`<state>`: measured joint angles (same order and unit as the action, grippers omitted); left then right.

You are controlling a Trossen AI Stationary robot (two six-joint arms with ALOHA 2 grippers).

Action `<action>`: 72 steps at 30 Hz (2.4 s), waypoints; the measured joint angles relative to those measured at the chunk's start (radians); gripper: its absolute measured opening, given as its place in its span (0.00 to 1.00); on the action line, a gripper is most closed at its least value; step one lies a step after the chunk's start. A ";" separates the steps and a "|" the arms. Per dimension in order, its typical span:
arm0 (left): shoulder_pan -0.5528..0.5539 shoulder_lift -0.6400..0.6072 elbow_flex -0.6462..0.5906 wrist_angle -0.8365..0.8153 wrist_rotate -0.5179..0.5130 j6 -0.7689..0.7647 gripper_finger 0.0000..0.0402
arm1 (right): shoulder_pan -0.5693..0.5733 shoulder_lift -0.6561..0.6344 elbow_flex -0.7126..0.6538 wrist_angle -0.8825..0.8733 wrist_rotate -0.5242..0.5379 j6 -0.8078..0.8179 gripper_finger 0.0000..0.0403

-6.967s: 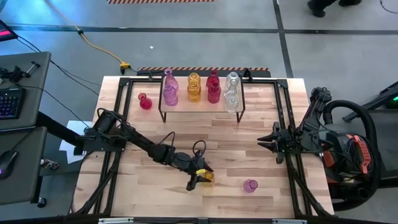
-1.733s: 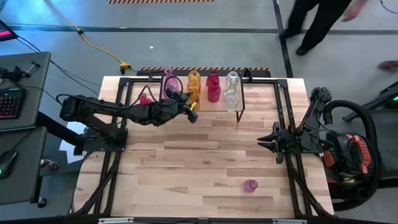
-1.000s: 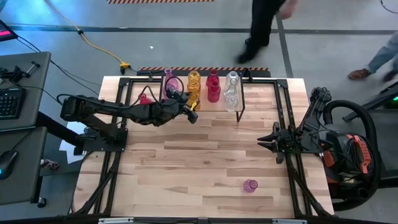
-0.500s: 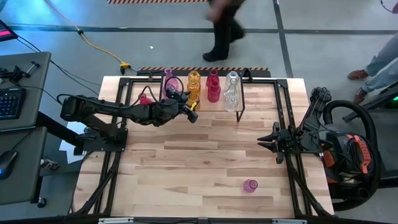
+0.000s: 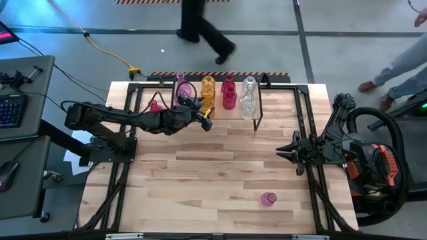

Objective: Sort vases onto shelf
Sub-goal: Put the yellow vase on the shelf aligned with the other yellow vases, then put the pink vase on the shelf aligned with the other pink vases

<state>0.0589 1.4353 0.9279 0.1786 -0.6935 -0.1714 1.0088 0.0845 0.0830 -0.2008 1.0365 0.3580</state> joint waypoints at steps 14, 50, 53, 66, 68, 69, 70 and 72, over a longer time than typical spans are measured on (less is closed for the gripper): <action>0.000 -0.028 0.002 0.000 -0.014 0.021 0.73 | 0.000 0.000 0.000 0.000 0.000 0.000 0.17; -0.111 -0.108 0.120 0.028 0.173 0.163 0.73 | 0.000 0.000 0.000 0.000 0.000 0.000 0.17; -0.142 -0.101 0.120 0.036 0.282 0.119 0.73 | 0.000 0.000 0.000 0.000 0.000 0.000 0.17; -0.324 0.014 0.119 0.169 0.454 0.151 0.73 | 0.000 0.000 0.000 0.000 0.000 0.000 0.17; -0.345 0.019 0.119 0.167 0.455 0.157 0.73 | 0.000 0.000 0.000 0.000 0.000 0.000 0.17; -0.352 0.021 0.119 0.170 0.455 0.154 0.73 | 0.000 0.000 0.000 0.000 0.000 0.000 0.17; -0.356 0.021 0.119 0.173 0.455 0.146 0.73 | 0.000 0.000 0.000 0.000 0.000 0.000 0.17; -0.361 0.021 0.119 0.172 0.454 0.131 0.73 | 0.000 0.000 0.000 0.000 0.000 0.000 0.17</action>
<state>-0.3020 1.4565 1.0470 0.3506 -0.2399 -0.0404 1.0087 0.0849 0.0834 -0.2008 1.0367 0.3580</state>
